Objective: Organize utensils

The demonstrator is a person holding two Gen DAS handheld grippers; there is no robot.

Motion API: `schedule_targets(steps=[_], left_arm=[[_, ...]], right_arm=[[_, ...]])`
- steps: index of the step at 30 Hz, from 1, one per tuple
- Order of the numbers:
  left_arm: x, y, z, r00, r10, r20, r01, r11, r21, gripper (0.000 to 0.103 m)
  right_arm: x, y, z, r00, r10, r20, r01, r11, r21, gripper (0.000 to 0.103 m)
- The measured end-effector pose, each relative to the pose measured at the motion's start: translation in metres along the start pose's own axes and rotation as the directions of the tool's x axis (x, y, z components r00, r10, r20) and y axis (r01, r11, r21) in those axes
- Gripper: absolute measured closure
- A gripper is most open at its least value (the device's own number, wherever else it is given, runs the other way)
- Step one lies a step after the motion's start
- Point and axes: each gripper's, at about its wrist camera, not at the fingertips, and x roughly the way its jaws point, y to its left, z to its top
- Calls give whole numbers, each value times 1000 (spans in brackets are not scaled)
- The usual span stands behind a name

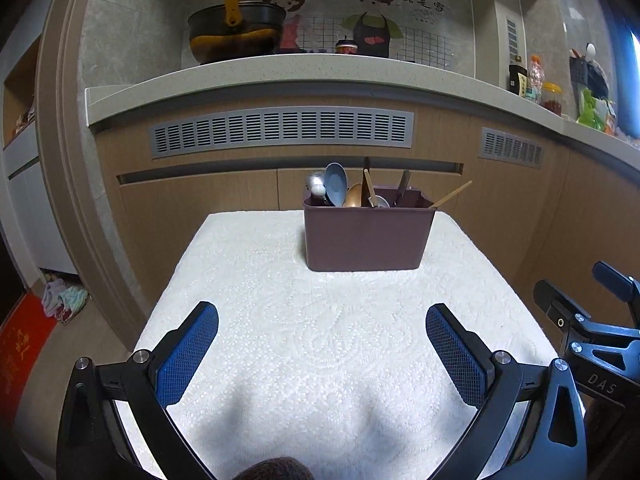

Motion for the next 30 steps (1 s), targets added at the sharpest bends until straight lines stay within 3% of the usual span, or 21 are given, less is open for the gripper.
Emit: schedule_targets(steps=[30], left_arm=[[5,0,-4,1000,-18,-25,18,1000,5,0]], right_arm=[[0,0,0,1000,8,-4,-8,1000,-7,0]])
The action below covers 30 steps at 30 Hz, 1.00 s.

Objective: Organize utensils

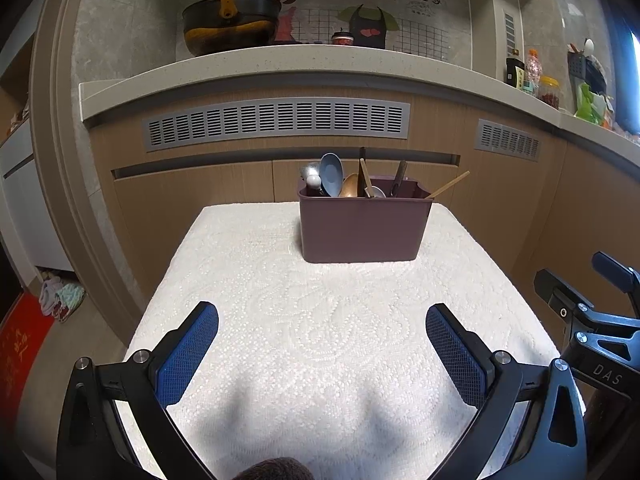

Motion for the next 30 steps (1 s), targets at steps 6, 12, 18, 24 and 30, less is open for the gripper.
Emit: schedule_targets(steps=[6,12,18,24,30], left_arm=[[1,2,1,1000,0,-4,0,1000,-1,0],[1,3,1,1000,0,-4,0,1000,-3,0],[0,2,0,1000,0,-7,0,1000,-5,0],[1,2,0,1000,2,-8,-2,1000,-9,0],[0,2,0,1000,4,-10,-4,1000,-8,0]], right_arm=[[0,1,0,1000,1,-1,-1,1000,1,0],[0,1,-1,1000,4,-4,-4,1000,-1,0],[0,1,-1,1000,5,-5,-5,1000,-2,0],[0,1,-1,1000,5,-5,-5,1000,-1,0],[1,1,-1,1000,7,-7,-7,1000,1,0]])
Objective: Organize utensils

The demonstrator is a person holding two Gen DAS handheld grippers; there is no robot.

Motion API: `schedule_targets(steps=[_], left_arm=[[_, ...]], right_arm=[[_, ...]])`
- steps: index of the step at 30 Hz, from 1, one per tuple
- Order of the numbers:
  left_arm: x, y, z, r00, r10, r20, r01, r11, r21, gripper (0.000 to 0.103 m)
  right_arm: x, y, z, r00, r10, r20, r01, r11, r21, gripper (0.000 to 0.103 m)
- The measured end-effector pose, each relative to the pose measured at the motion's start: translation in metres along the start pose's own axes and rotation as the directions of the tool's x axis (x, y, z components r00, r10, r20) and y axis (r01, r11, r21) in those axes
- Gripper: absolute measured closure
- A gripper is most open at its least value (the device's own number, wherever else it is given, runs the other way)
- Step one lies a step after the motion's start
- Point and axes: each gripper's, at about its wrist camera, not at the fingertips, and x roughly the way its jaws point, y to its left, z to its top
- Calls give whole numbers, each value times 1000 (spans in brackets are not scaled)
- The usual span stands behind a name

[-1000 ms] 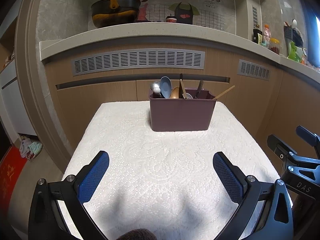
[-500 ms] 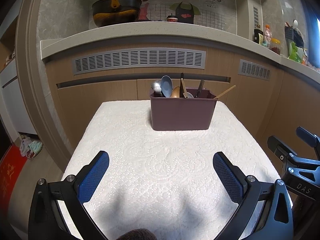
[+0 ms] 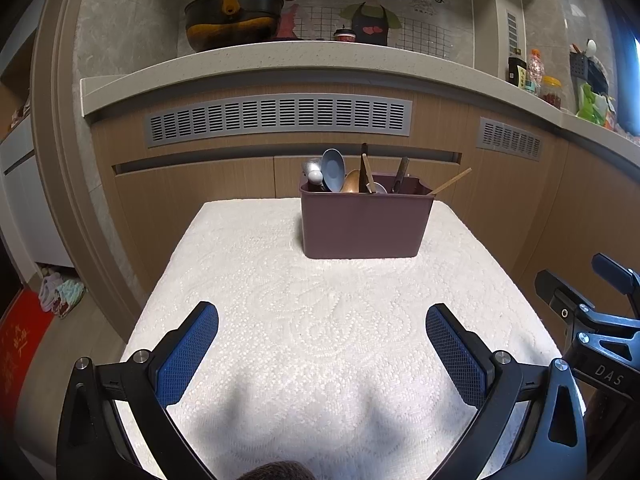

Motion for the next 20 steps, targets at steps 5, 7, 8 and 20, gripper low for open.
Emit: schedule_targets(steps=[5,7,8,20], left_arm=[[0,0,-2,1000,3,0,-3,1000,-2,0],[0,1,-2,1000,3,0,-3,1000,-4,0],[0,1,-2,1000,3,-3,-3,1000,-6,0],[1,-1,-5,1000,15,-1,-15,1000,2,0]], right_arm=[[1,0,-1,1000,3,0,-3,1000,0,0],[1,0,-1,1000,3,-2,-3,1000,1,0],[1,0,-1,1000,2,-2,-2,1000,1,0],[2,0,-1,1000,9,-5,-9,1000,4,0]])
